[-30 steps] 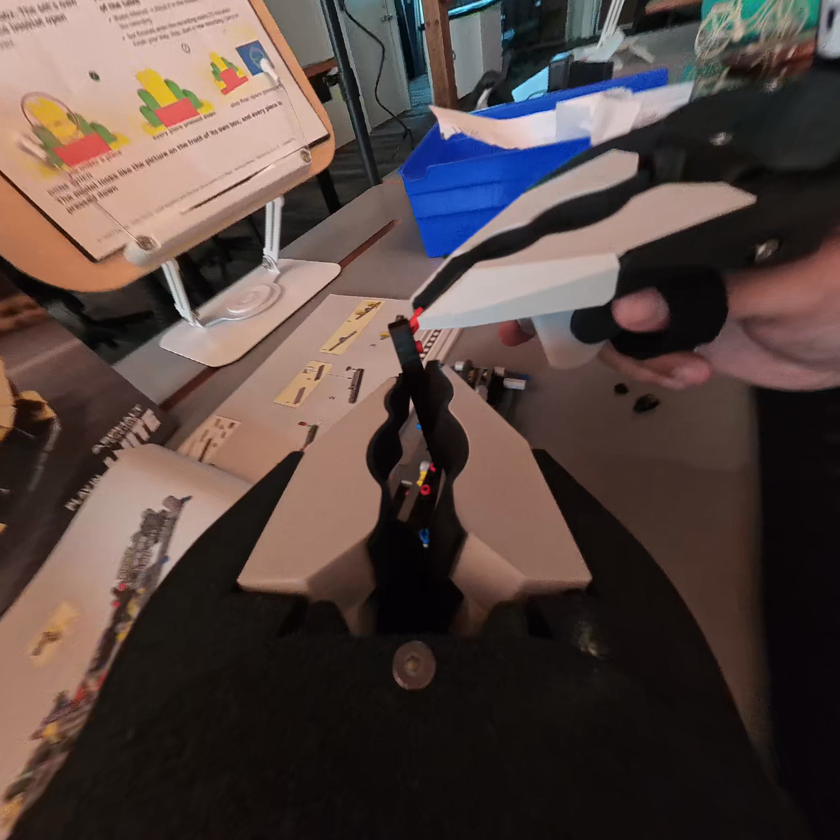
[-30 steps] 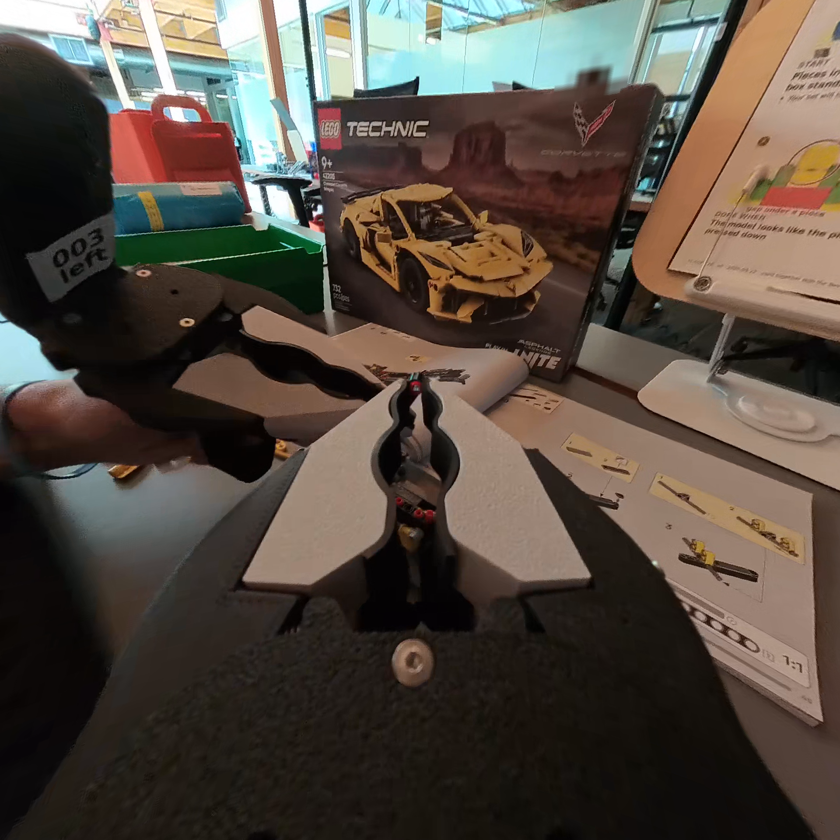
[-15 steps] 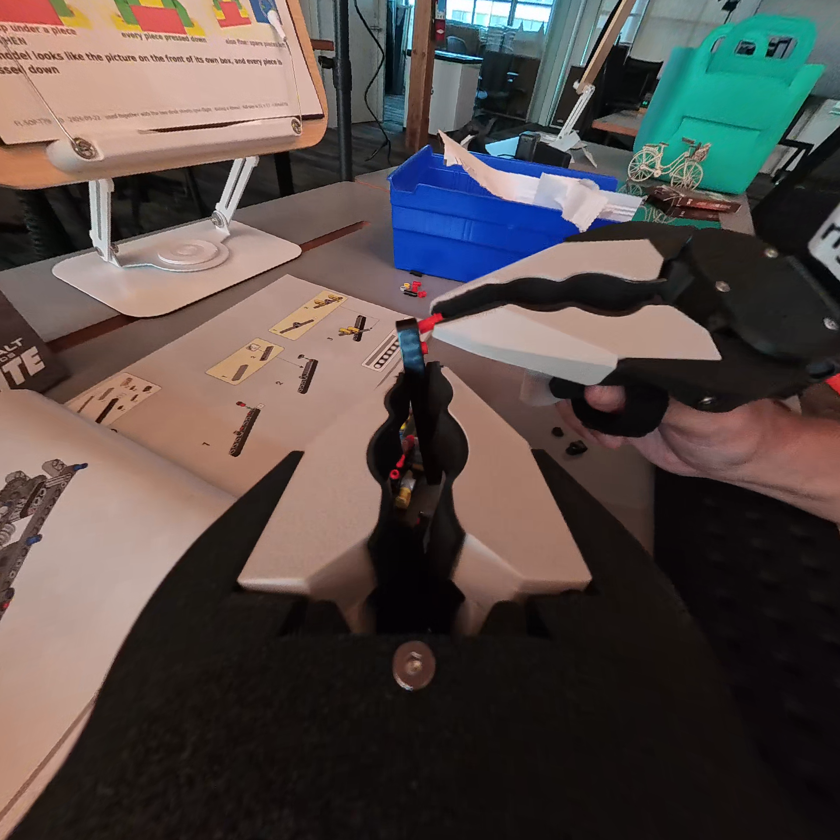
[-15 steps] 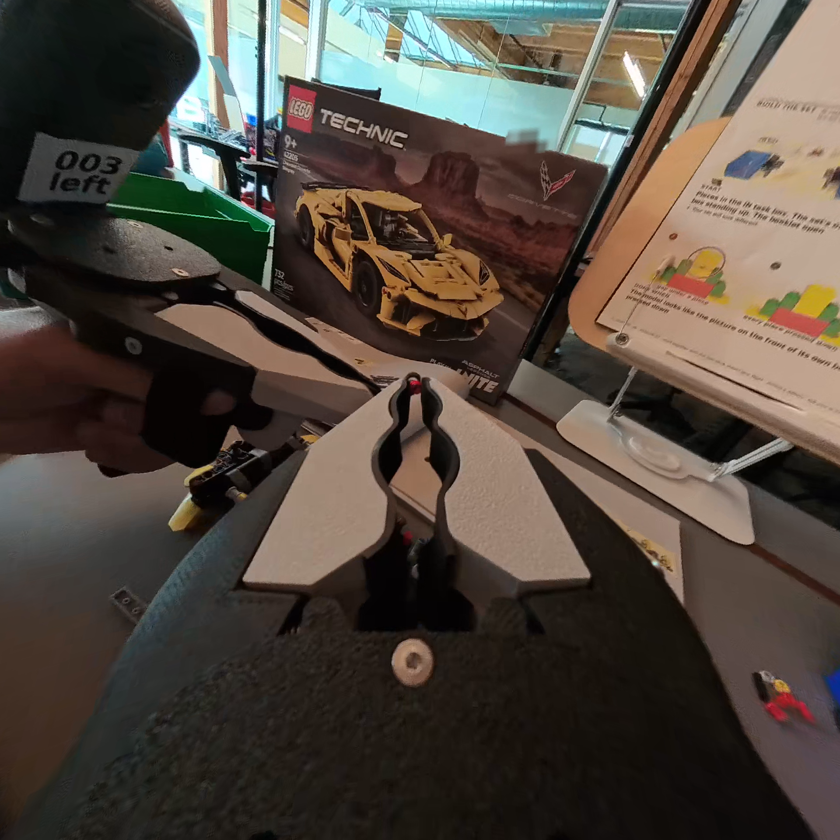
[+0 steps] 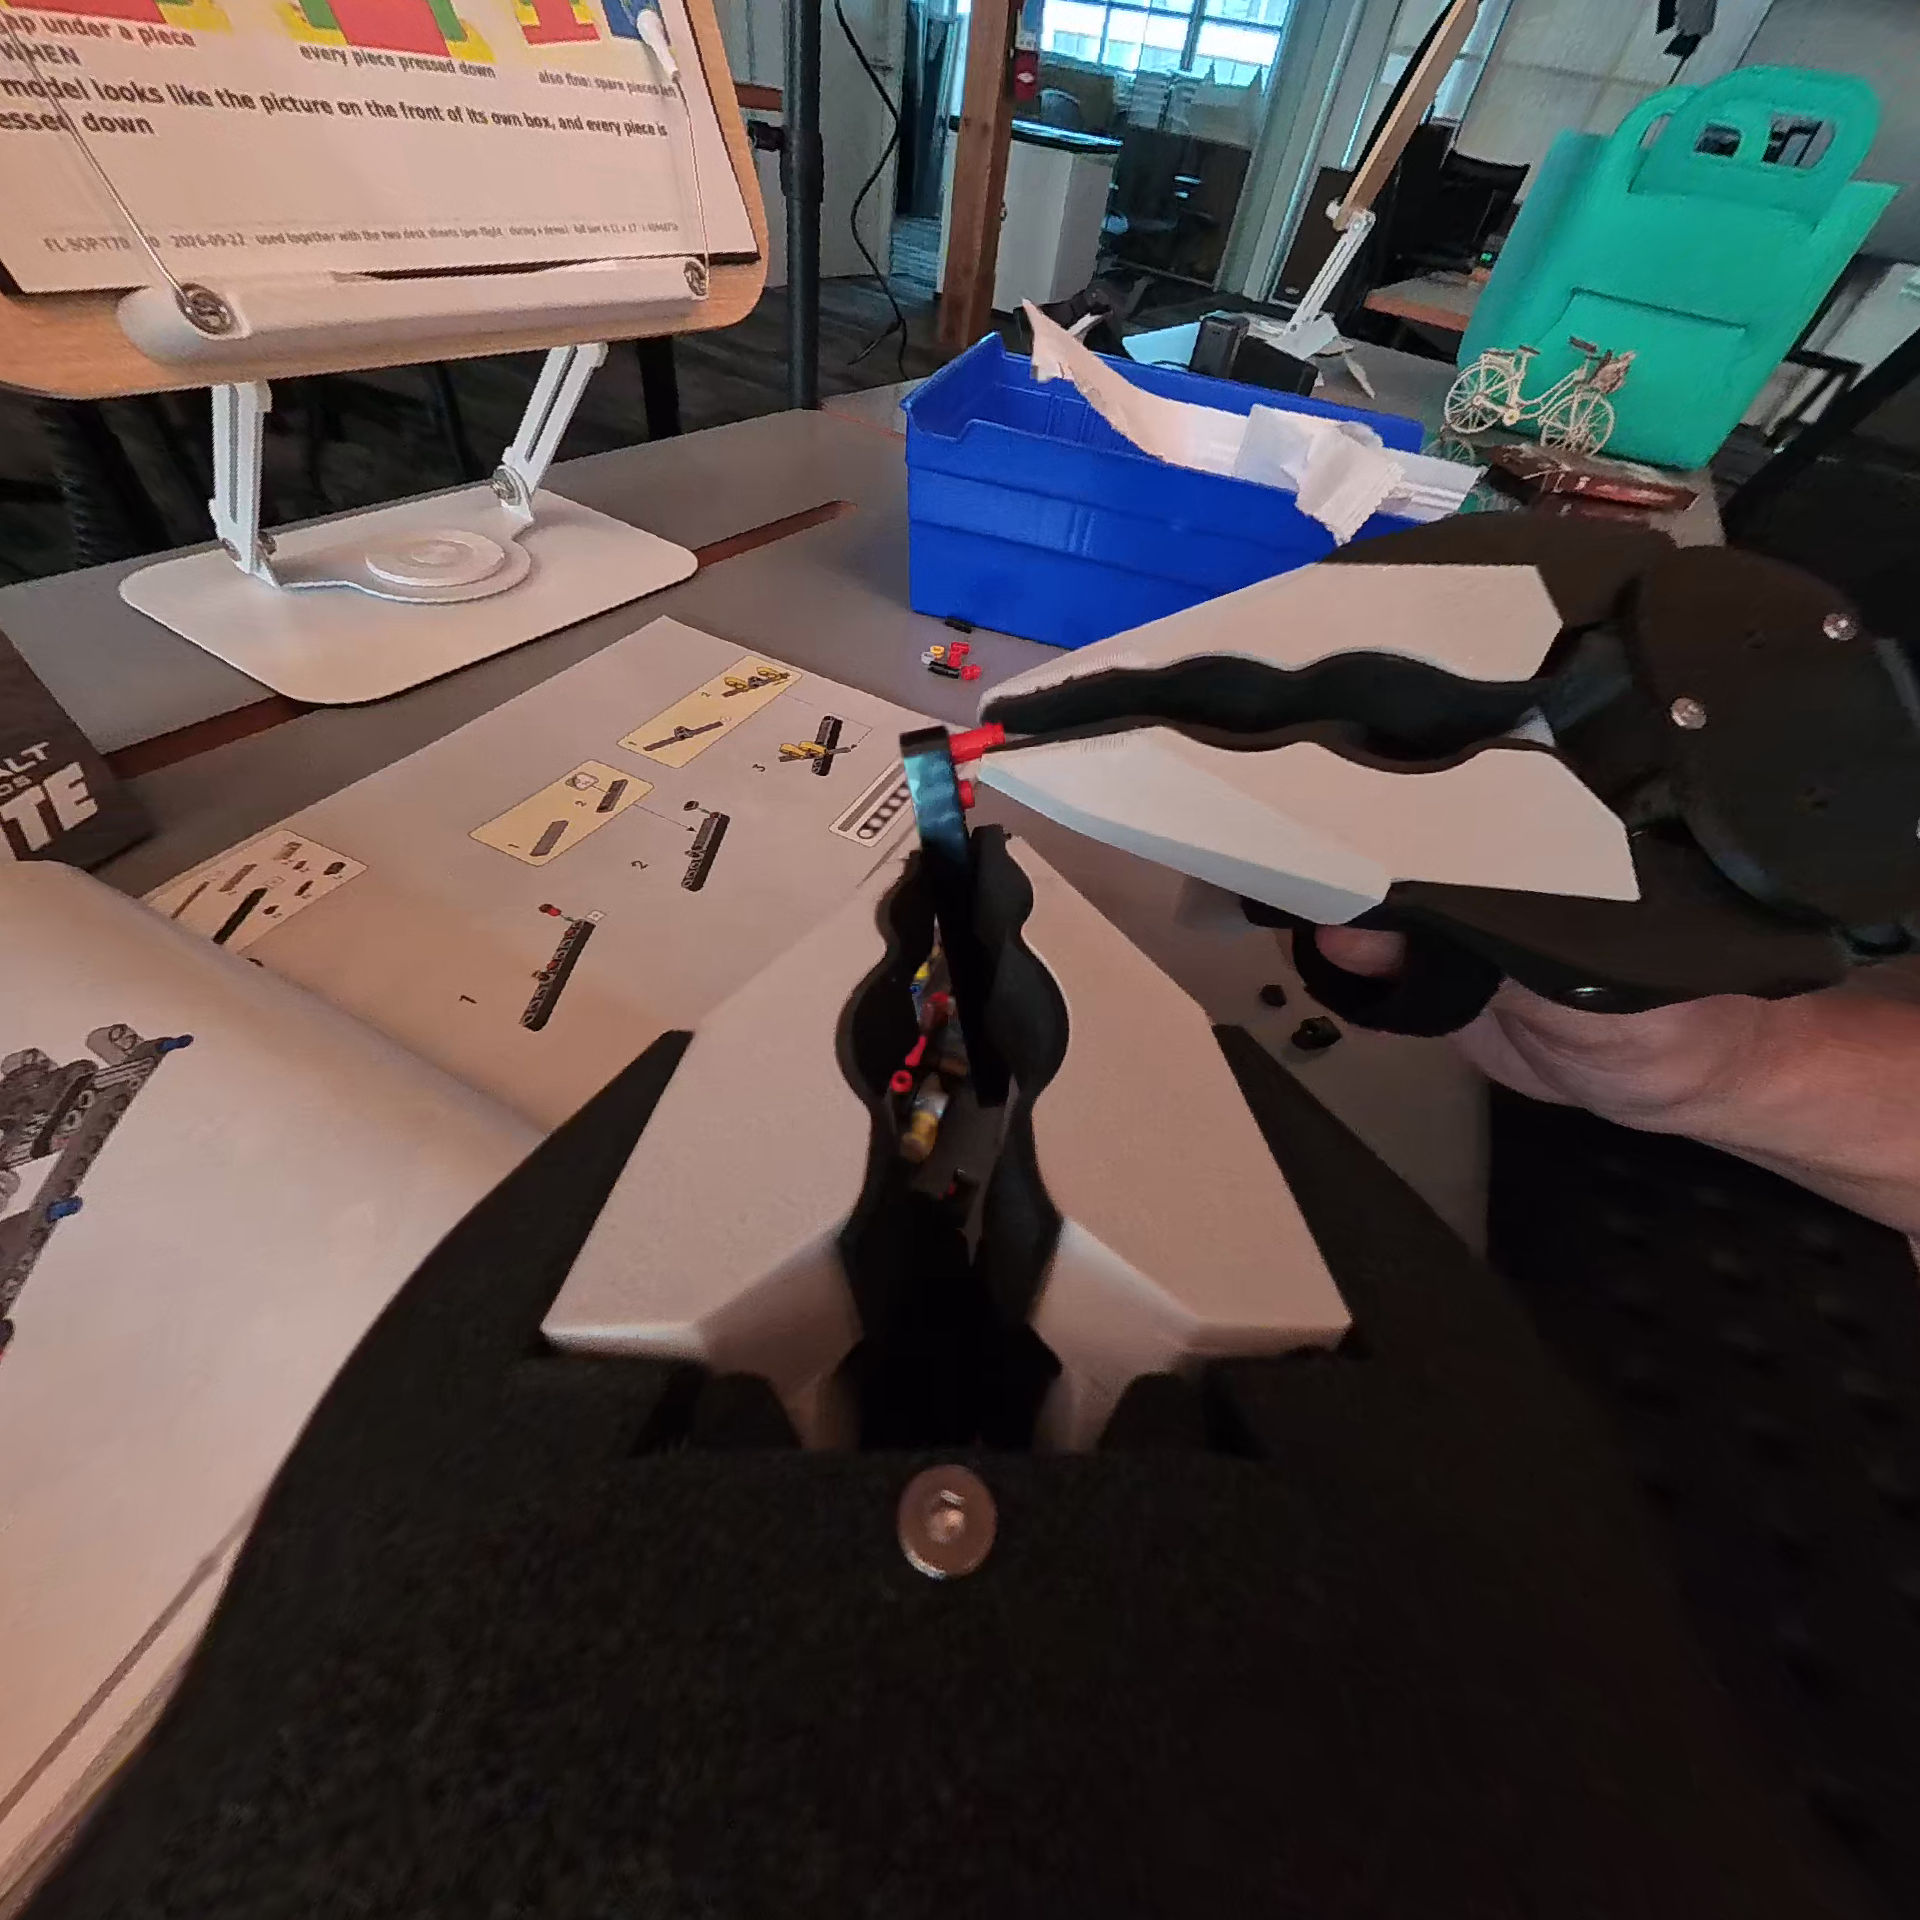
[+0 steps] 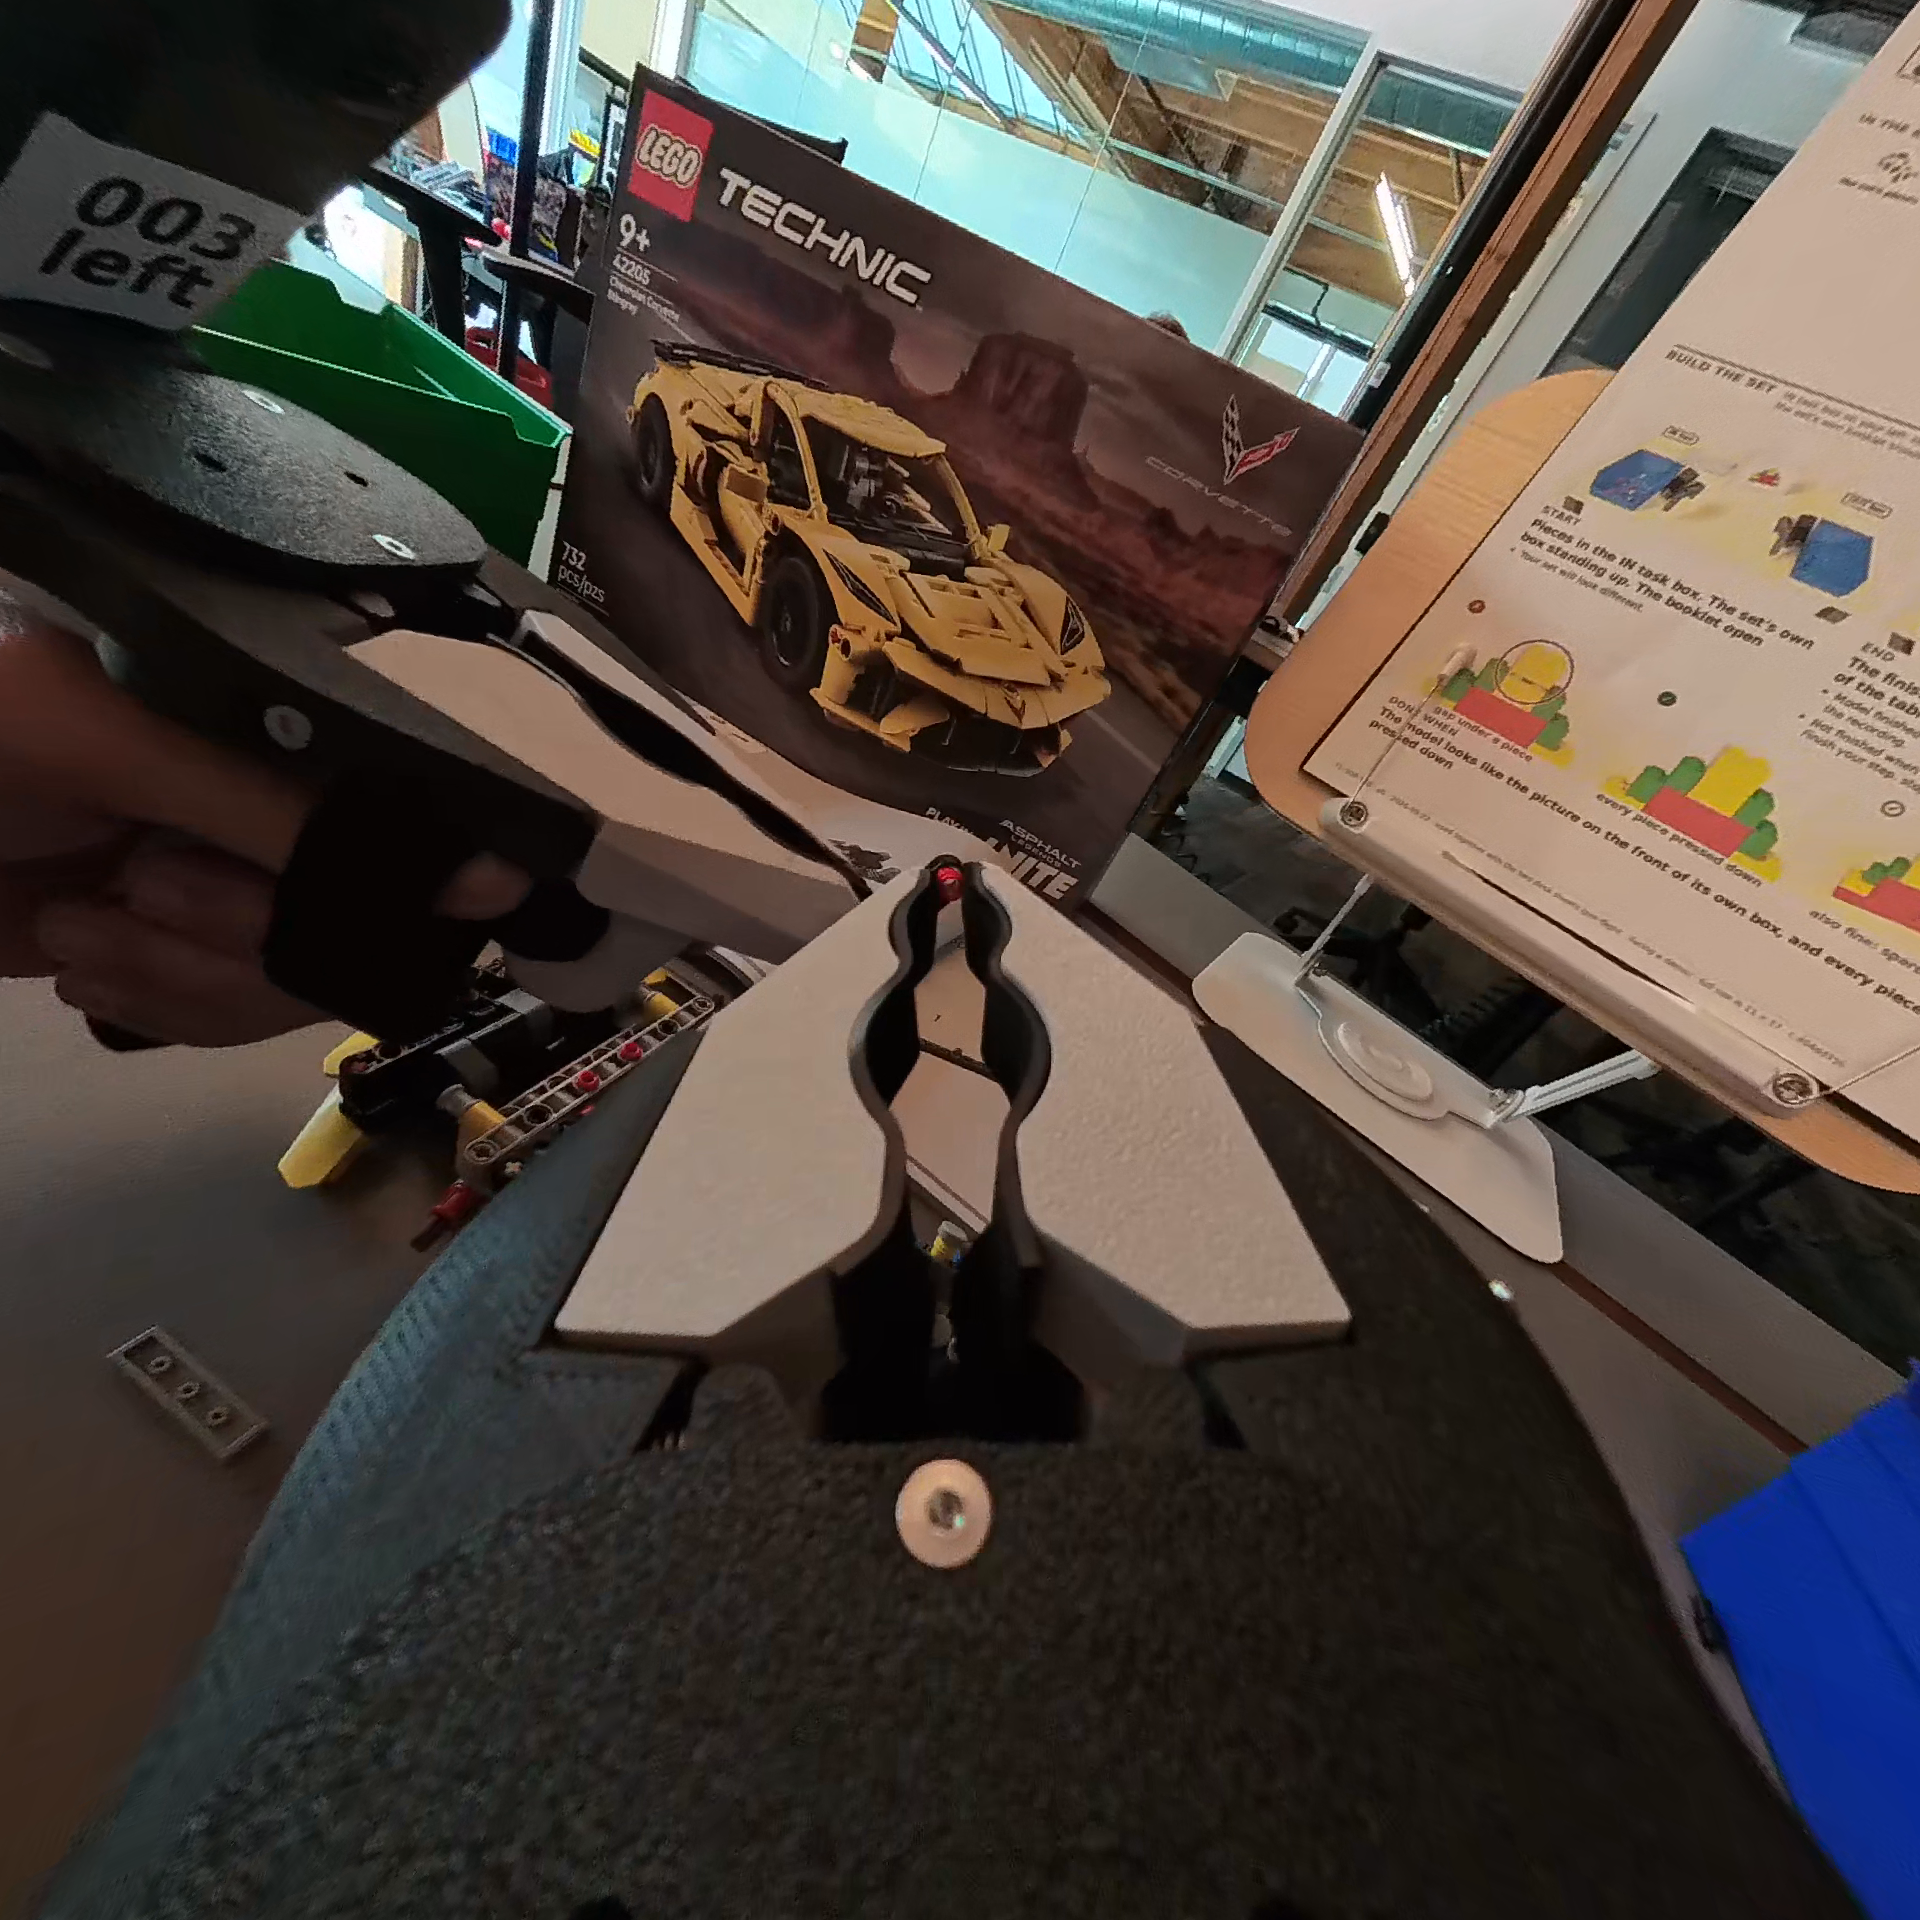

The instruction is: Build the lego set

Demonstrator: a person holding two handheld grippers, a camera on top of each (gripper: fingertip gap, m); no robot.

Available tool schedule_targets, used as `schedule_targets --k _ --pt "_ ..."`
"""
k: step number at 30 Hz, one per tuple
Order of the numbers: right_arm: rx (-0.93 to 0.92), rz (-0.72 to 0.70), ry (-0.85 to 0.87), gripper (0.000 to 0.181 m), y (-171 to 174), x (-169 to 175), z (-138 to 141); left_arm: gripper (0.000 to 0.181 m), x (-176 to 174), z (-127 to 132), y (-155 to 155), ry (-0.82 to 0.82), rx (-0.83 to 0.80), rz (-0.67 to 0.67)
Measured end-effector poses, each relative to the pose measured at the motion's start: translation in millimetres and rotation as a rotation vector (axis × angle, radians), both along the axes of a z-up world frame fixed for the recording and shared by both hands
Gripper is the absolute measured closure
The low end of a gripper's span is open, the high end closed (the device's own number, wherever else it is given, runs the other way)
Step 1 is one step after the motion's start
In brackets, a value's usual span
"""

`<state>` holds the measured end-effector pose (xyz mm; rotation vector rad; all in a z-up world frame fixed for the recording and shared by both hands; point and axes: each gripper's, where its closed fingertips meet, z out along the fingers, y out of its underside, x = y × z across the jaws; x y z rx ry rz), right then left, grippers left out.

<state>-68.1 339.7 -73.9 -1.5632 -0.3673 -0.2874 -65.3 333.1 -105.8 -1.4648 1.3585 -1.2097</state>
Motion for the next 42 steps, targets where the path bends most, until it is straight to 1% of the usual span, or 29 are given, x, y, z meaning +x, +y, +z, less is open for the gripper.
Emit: schedule_targets --k 5,7,10,13,18,21,23,25,27,32,34,36,38,39,42 --pt "0.004 -0.01 -0.024 0.177 0.0 0.5 0.5 0.175 -0.5 0.8 0.6 0.003 0.036 0.007" --pt "0.012 -0.027 -0.062 0.177 -0.5 0.5 1.8 0.176 -0.4 1.4 0.1 0.002 0.051 0.008" --pt "0.003 -0.031 -0.079 0.177 0.3 0.3 -0.7 0.176 -0.8 -1.5 2.0 0.02 0.145 0.028" --pt "0.006 -0.01 -0.033 0.177 -1.0 1.2 1.1 0.175 -0.9 0.9 -1.0 0.008 0.204 0.021" --pt "0.016 0.013 0.007 0.177 -2.7 0.7 1.6 0.175 -1.4 2.0 -5.0 -0.009 0.156 -0.017" --pt "0.02 0.045 0.103 0.177 -3.6 0.6 3.3 0.175 -1.8 4.5 -5.6 -0.027 0.163 -0.019" --pt "0.025 0.078 0.194 0.177 -4.9 0.1 4.8 0.175 -1.4 5.9 -9.0 -0.04 0.127 -0.038" --pt "0.044 0.109 0.231 0.178 -7.4 -1.0 7.8 0.176 -1.5 8.4 -12.6 -0.061 0.05 -0.07" --pt "0.051 0.097 0.187 0.178 -8.6 -0.1 8.9 0.176 -0.9 10.3 -13.3 -0.071 -0.012 -0.081" --pt "0.099 0.041 -0.002 0.177 -8.1 -1.5 12.5 0.175 -1.3 15.7 -15.2 -0.097 -0.194 -0.119" --pt "0.088 0.038 -0.015 0.177 -6.0 -1.1 10.2 0.175 -1.4 14.5 -14.6 -0.091 -0.223 -0.122" --pt "0.085 0.044 0.003 0.177 -5.9 -1.0 9.9 0.175 -1.4 13.7 -14.2 -0.085 -0.191 -0.115" --pt "0.08 0.045 0.016 0.177 -6.3 -1.0 9.5 0.176 -1.4 12.7 -13.1 -0.075 -0.092 -0.088" --pt "0.073 0.046 0.028 0.177 -6.4 -1.0 8.9 0.176 -1.5 11.9 -11.7 -0.067 -0.021 -0.067" --pt "0.059 0.06 0.078 0.177 -7.0 -1.3 7.1 0.175 -2.6 10.2 -5.0 -0.042 0.262 0.01"
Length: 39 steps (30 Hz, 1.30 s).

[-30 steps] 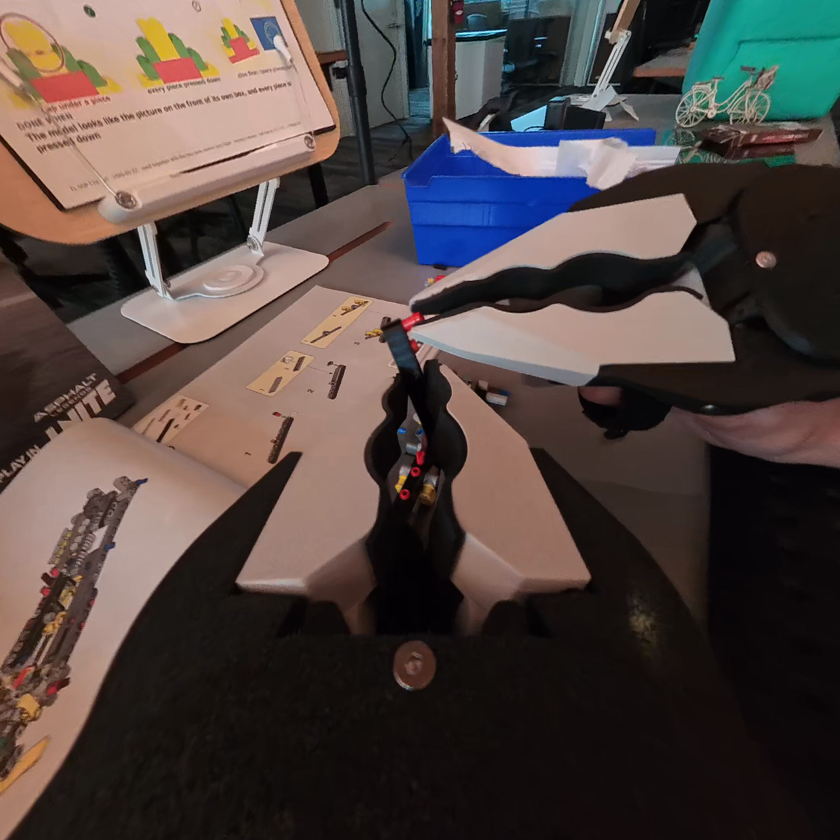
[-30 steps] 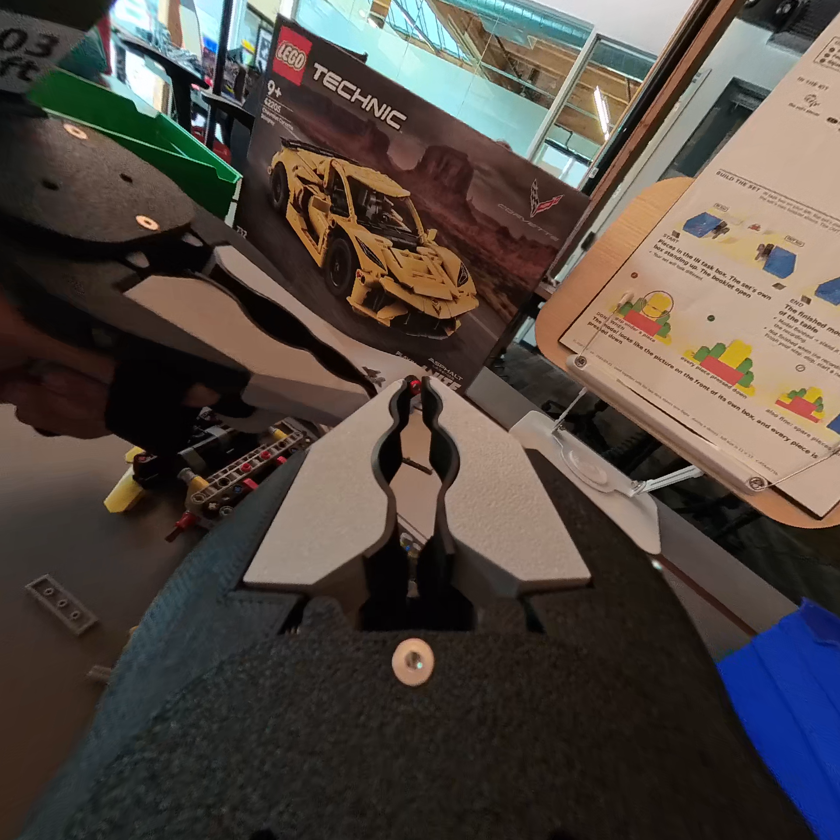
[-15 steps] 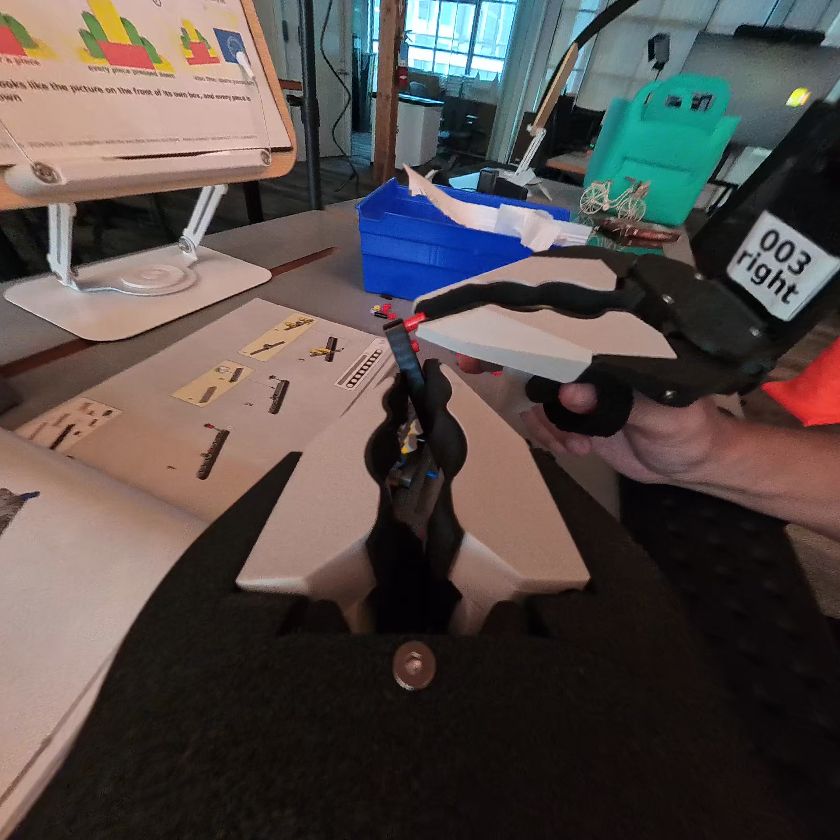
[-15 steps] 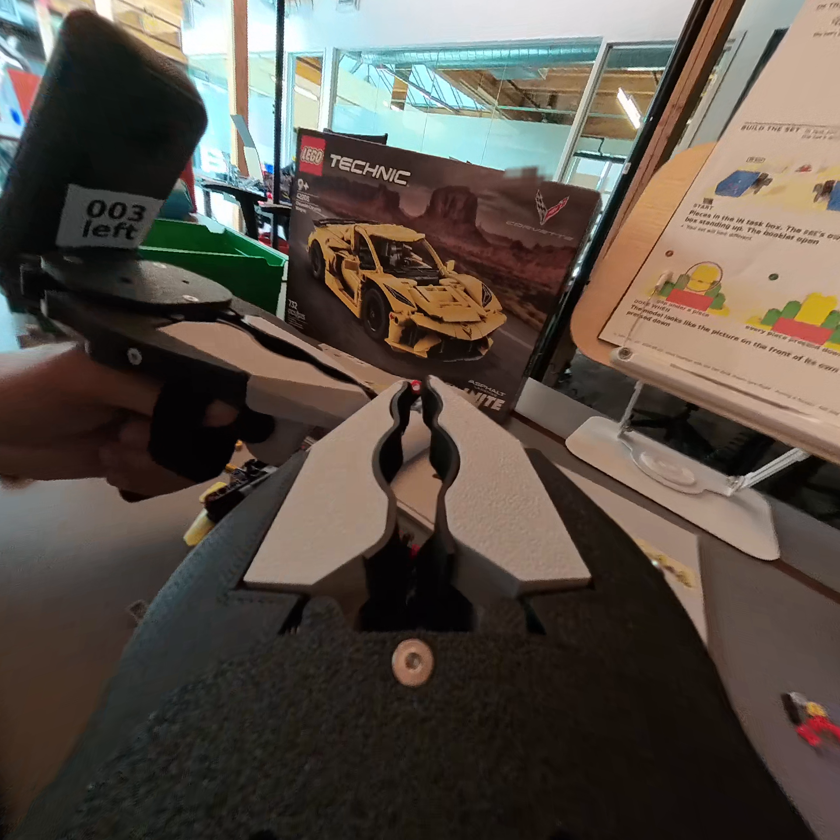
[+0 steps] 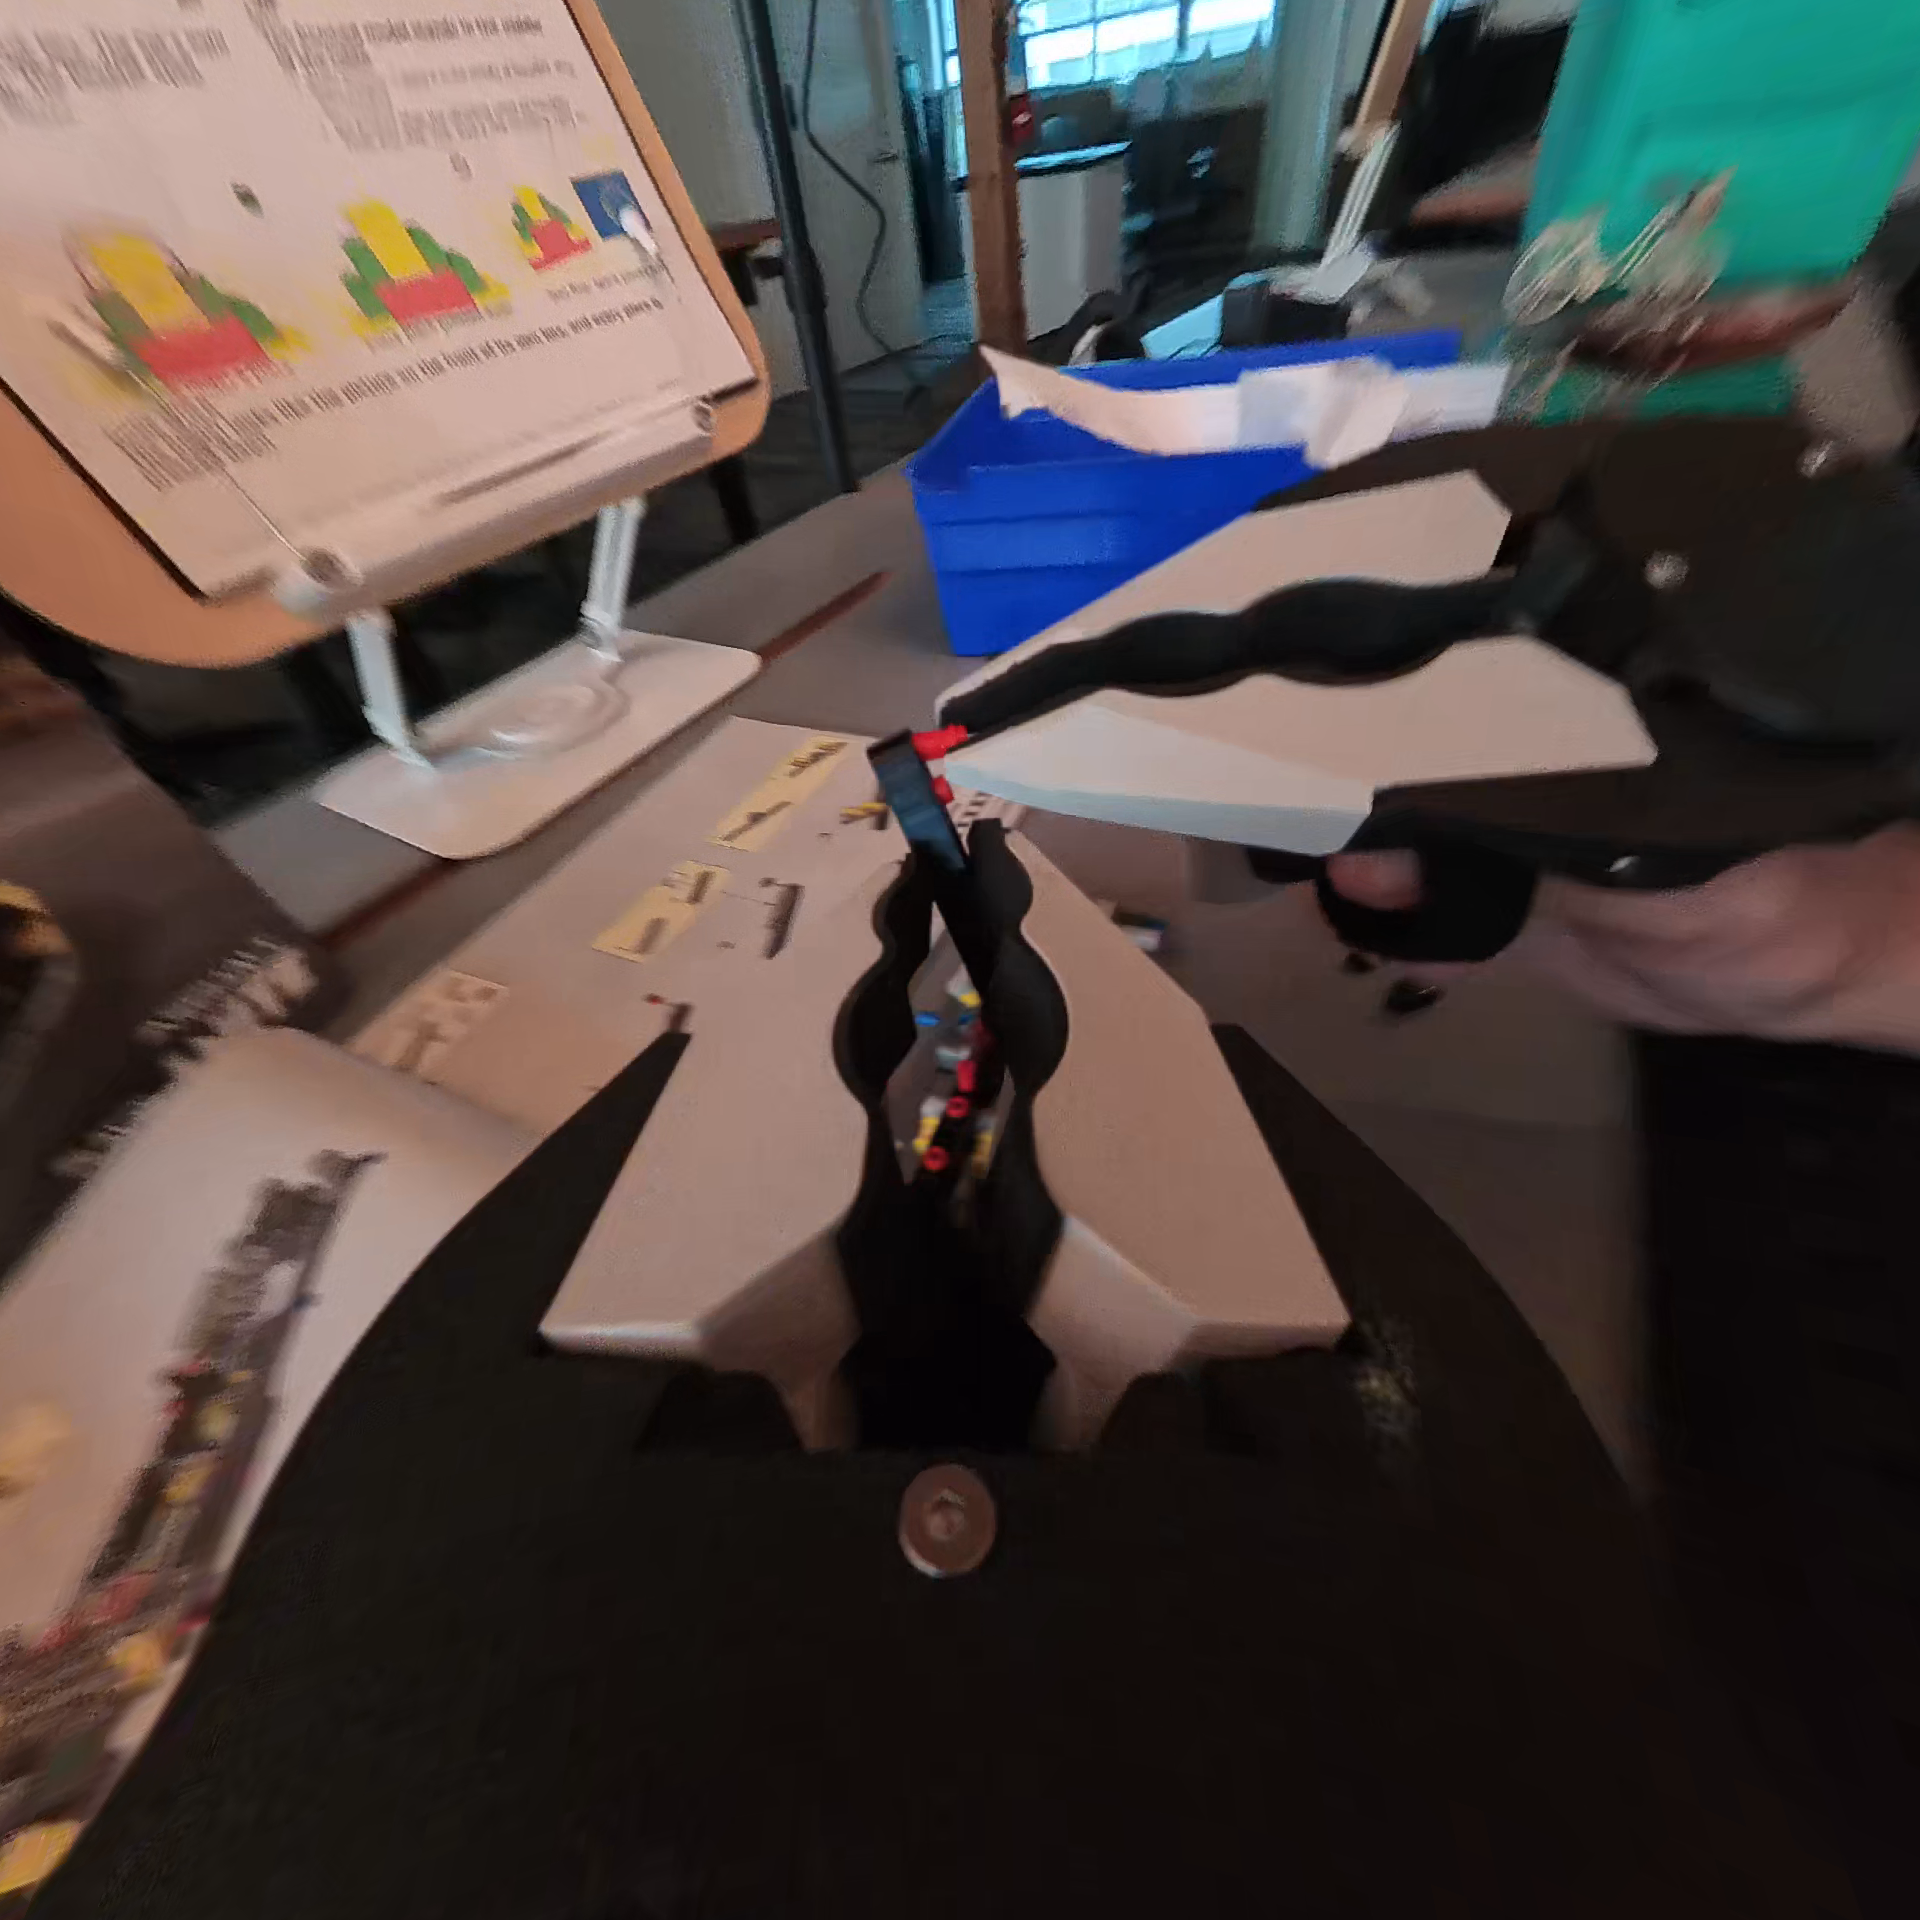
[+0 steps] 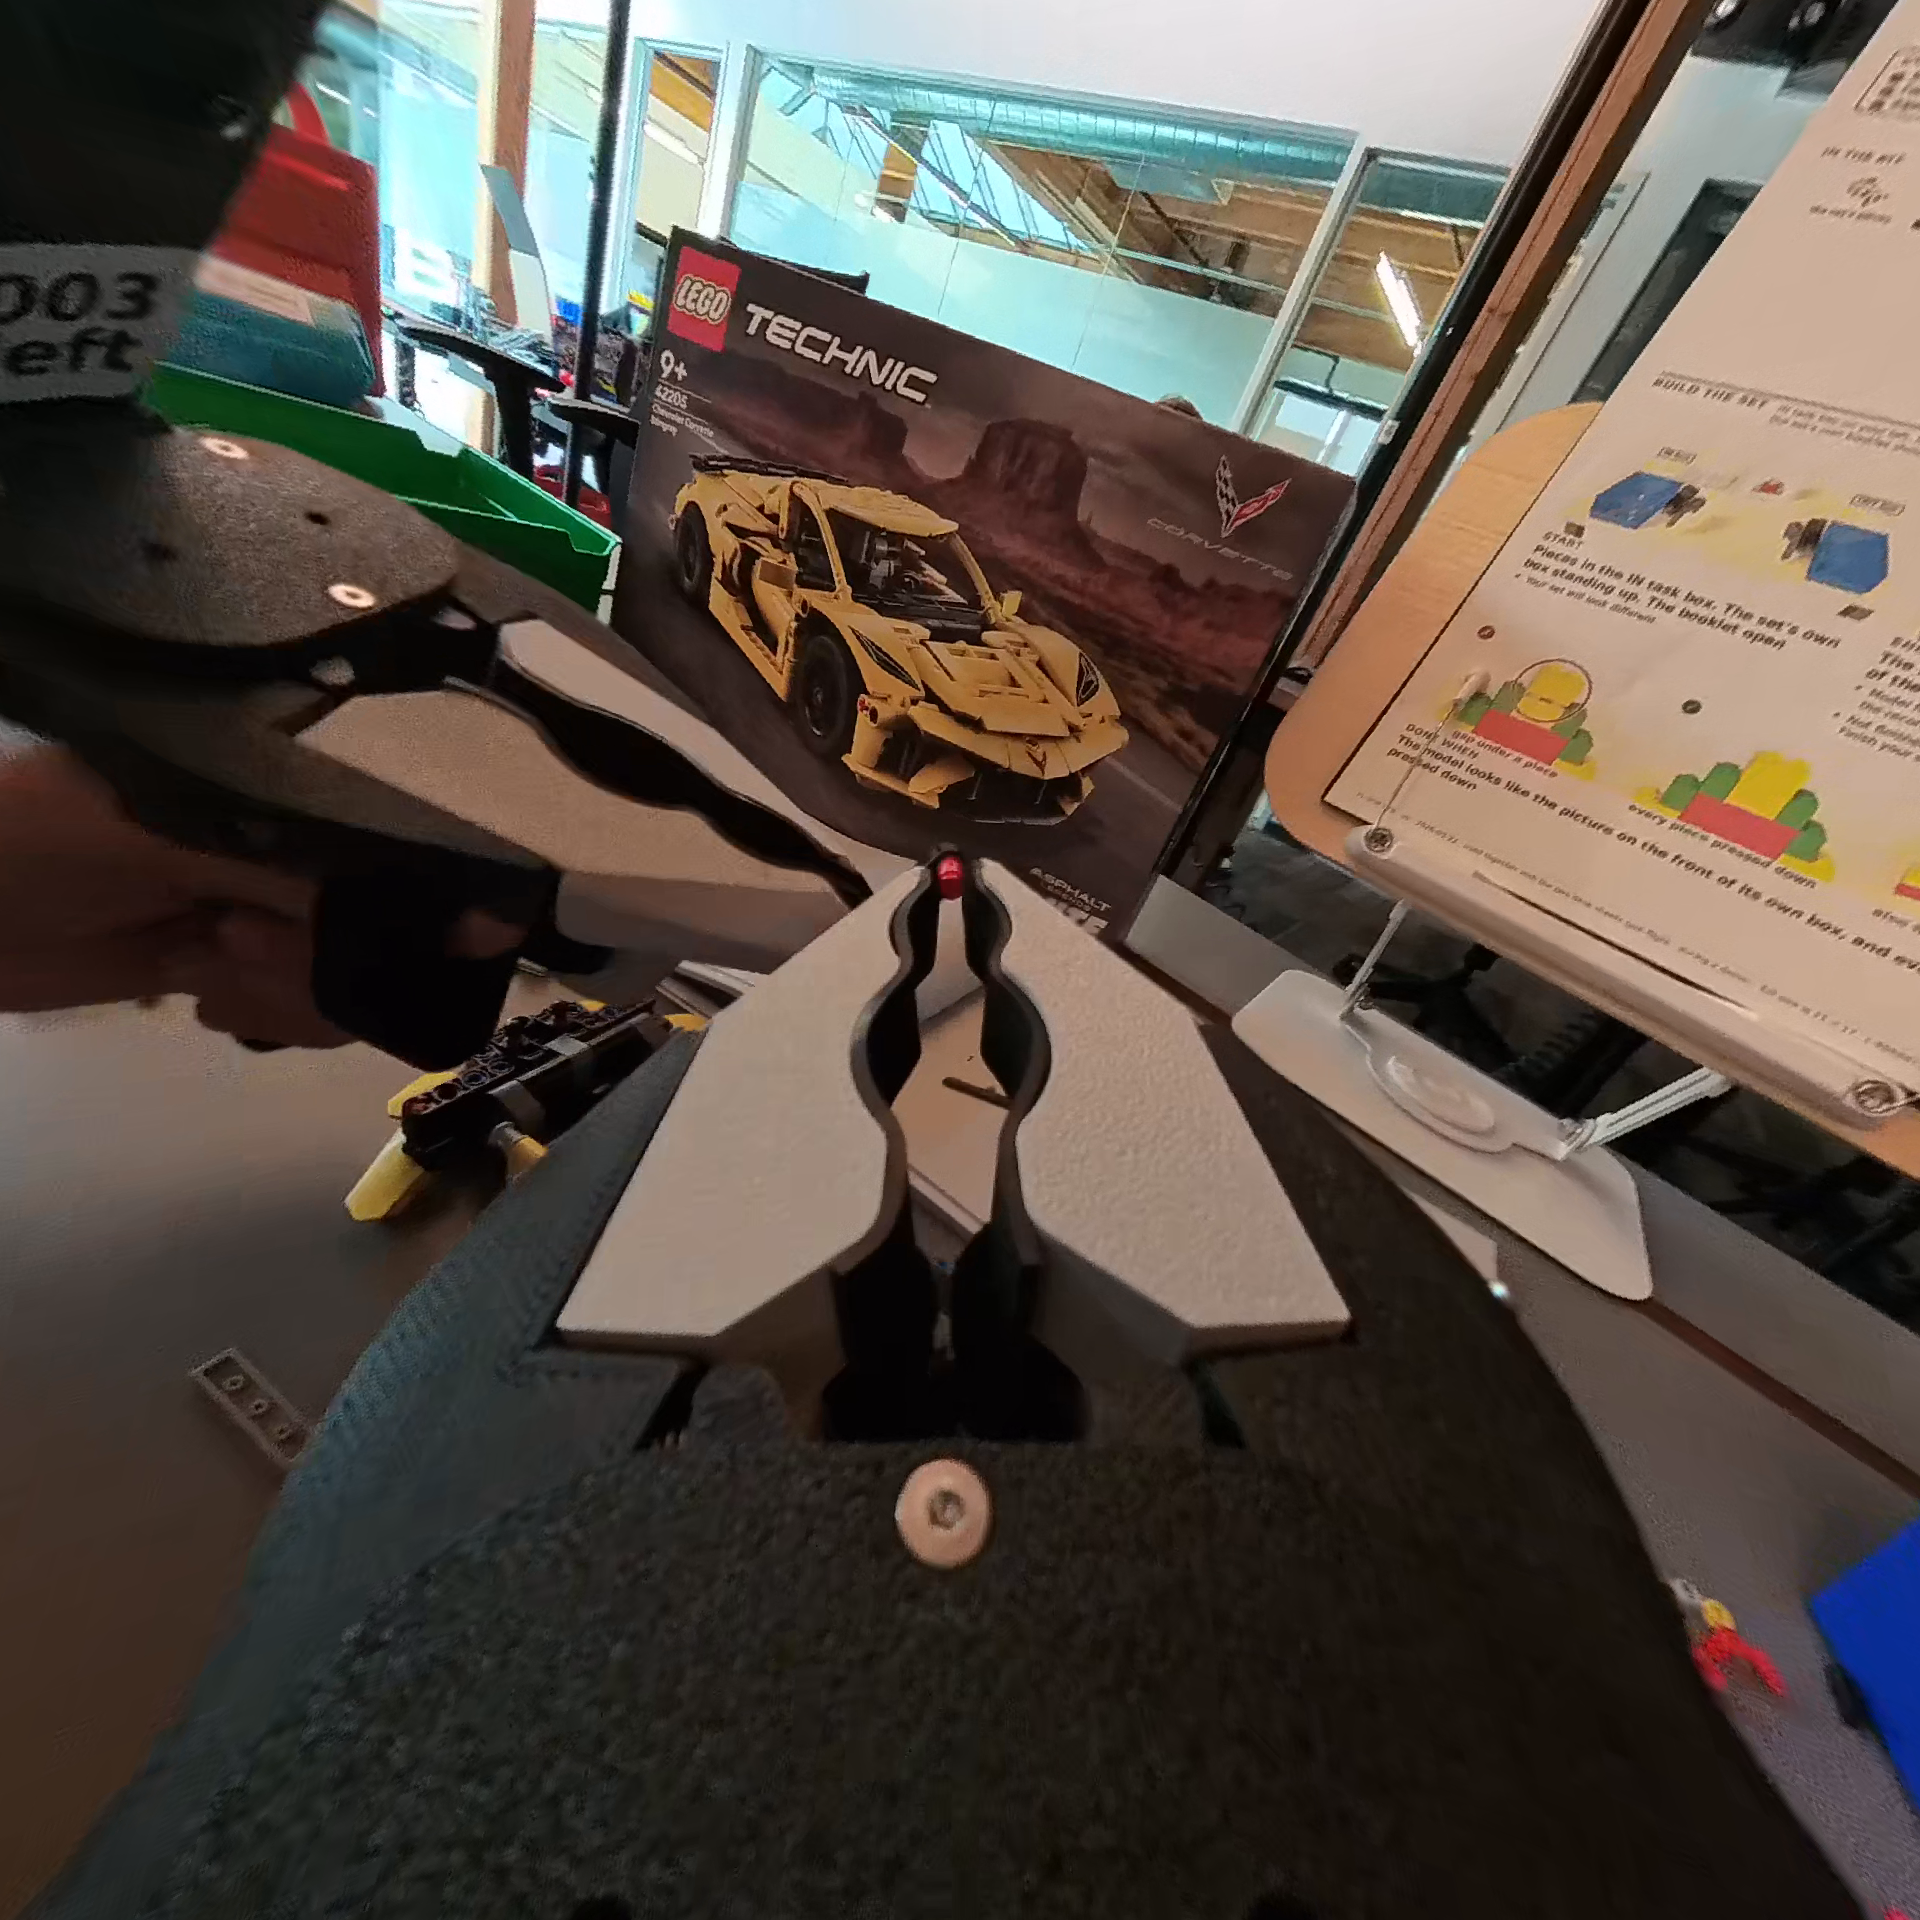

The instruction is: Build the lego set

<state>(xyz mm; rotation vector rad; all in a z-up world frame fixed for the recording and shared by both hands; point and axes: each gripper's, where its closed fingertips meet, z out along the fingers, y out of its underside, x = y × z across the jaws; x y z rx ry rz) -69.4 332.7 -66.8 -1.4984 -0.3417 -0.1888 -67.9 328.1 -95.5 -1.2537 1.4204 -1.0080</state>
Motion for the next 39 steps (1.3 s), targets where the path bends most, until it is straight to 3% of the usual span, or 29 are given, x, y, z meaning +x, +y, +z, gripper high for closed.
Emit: schedule_targets --k 8,15,25,31,35,39 --pt "-0.037 0.066 0.08 0.177 -3.1 -3.7 -5.3 0.175 -5.2 -2.1 5.7 0.054 0.374 0.041" --pt "-0.079 -0.017 -0.161 0.177 -3.4 -3.1 -12.9 0.175 -8.9 -5.6 12.6 0.113 0.601 0.083" --pt "-0.214 0.012 -0.121 0.177 -9.4 -5.5 -8.1 0.175 -9.5 -1.4 11.2 0.106 0.633 0.102" --pt "-0.273 0.027 -0.106 0.177 -12.6 -3.2 -8.2 0.175 -7.6 -5.1 13.3 0.109 0.519 0.093" --pt "-0.545 0.128 -0.122 0.177 -26.3 12.0 -21.7 0.175 -7.3 -7.3 21.9 0.105 0.423 0.099" --pt "-1.123 0.263 -0.261 0.177 -72.5 49.8 -69.6 0.175 -9.1 -1.9 36.8 0.074 0.328 0.14"
